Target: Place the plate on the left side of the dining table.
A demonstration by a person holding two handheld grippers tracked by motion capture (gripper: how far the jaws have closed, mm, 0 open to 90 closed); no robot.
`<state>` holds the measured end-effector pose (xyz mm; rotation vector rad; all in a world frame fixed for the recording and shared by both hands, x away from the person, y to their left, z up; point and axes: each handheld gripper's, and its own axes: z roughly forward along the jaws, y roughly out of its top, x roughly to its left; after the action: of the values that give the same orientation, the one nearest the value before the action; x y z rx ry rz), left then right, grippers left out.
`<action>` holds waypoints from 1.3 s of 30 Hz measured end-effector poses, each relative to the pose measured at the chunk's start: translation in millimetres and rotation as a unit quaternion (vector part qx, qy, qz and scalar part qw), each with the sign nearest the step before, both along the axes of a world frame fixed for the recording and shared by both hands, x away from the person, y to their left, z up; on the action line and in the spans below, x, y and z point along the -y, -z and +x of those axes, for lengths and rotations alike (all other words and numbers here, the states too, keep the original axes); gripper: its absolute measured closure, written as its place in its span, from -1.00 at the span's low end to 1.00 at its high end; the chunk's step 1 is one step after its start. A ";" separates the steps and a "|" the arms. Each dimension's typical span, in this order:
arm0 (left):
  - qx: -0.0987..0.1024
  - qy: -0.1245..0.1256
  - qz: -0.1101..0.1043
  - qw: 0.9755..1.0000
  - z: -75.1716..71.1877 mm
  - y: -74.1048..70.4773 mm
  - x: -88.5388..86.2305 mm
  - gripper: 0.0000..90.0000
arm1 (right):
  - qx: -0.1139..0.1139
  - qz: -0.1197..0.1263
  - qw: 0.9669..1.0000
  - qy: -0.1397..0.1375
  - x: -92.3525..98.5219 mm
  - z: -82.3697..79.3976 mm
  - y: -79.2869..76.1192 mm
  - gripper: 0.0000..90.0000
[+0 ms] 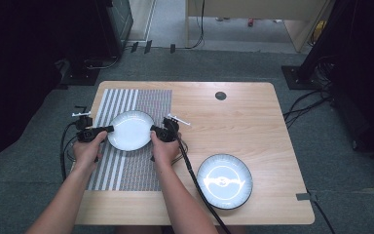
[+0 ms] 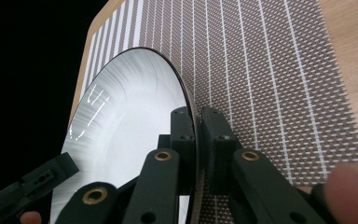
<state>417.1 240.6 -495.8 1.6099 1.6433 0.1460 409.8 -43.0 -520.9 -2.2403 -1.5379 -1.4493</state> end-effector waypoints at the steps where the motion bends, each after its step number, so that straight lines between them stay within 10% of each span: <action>1: 0.001 0.004 -0.001 1.000 -0.7 -0.7 0.3 0.55 | 0.000 0.000 1.000 -0.001 0.1 0.1 -0.2 0.83; 10: 0.026 0.020 0.003 0.999 -18.2 -14.1 -4.4 0.29 | 0.048 -0.067 0.997 -0.007 4.6 -7.2 -17.7 0.35; 25: 0.047 0.067 0.037 0.996 -52.9 -52.9 4.8 -0.47 | 0.119 -0.083 0.987 -0.074 23.1 -43.0 -73.9 -0.20; 39: 0.088 0.091 0.041 0.991 -100.1 -76.7 16.3 -0.64 | 0.158 -0.098 0.975 -0.123 74.5 -86.4 -116.8 -0.49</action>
<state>317.0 224.3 -419.1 1.7483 1.3642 0.2567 323.4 -117.5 -404.1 -1.8865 -2.0518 -1.7034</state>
